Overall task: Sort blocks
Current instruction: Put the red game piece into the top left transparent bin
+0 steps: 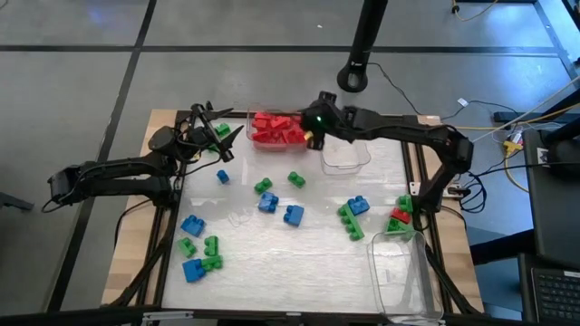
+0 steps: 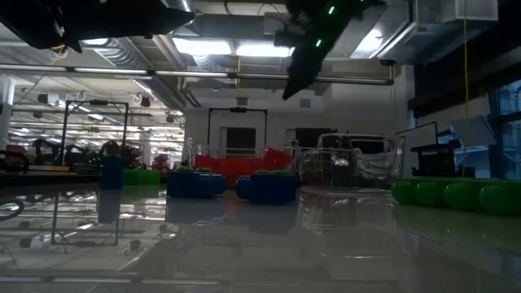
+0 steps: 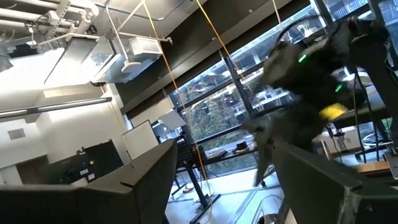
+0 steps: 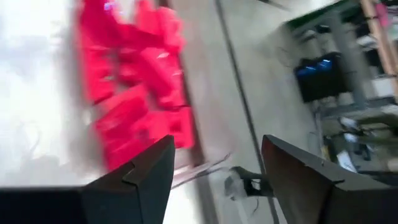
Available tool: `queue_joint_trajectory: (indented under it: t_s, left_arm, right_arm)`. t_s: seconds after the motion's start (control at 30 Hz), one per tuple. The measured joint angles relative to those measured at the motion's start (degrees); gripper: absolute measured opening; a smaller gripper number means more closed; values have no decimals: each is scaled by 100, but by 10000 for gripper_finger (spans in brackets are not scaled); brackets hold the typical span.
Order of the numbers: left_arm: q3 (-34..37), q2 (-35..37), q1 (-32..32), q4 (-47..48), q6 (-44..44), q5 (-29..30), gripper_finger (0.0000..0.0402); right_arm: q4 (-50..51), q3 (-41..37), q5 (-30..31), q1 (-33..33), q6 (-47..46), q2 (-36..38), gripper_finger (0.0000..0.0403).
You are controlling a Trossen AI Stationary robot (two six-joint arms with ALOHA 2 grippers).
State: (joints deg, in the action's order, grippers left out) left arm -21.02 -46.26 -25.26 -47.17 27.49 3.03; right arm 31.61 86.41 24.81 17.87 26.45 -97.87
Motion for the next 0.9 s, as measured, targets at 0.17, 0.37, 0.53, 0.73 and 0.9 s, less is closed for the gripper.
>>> queue_joint_trajectory:
  t_s: [0.17,0.37,0.53,0.73,0.9]
  left_arm:
    - [0,0,0,-3,37,0,253]
    - [0,0,-2,-4,19,0,253]
    - [0,0,-2,-1,0,0,253]
    - [0,0,-2,3,-1,0,253]
    - [0,-1,-2,4,-2,0,253]
  right_arm:
    - [1569,7,-50,-698,-789,714,232]
    - [4122,7,-237,-1670,-3198,1267,233]
    - [5500,-216,-539,-2420,-4973,1260,233]
    - [5823,-1118,-1529,-2935,-6106,1255,233]
    - [5702,-2147,-2585,-3114,-6435,1251,233]
